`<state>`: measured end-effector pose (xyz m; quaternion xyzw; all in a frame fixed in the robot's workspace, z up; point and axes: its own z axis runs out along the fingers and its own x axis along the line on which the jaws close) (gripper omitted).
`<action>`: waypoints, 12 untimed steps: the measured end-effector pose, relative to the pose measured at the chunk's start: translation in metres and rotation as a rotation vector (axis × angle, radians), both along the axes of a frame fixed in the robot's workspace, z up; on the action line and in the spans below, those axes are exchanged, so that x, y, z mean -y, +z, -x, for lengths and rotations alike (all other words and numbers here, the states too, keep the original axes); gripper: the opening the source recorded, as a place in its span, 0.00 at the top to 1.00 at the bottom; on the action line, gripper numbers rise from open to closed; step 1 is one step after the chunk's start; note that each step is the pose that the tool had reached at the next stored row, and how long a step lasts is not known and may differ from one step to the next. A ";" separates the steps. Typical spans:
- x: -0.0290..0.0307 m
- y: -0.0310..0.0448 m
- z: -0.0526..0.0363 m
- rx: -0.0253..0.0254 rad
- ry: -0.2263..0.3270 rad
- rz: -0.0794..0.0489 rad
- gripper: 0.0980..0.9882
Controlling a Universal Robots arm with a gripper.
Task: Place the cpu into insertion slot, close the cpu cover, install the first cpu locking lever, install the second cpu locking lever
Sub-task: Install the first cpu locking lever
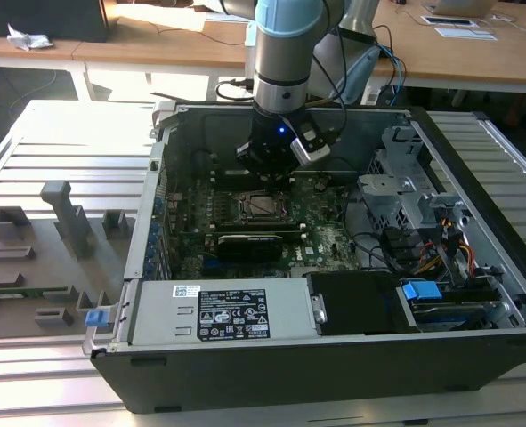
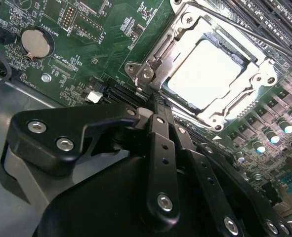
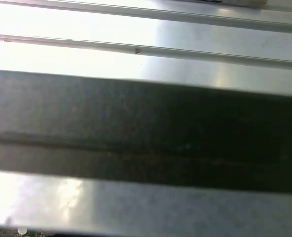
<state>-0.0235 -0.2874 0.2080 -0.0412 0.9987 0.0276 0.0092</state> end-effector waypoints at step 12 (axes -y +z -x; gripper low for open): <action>0.0005 -0.0048 -0.0024 -0.0116 0.000 0.045 0.99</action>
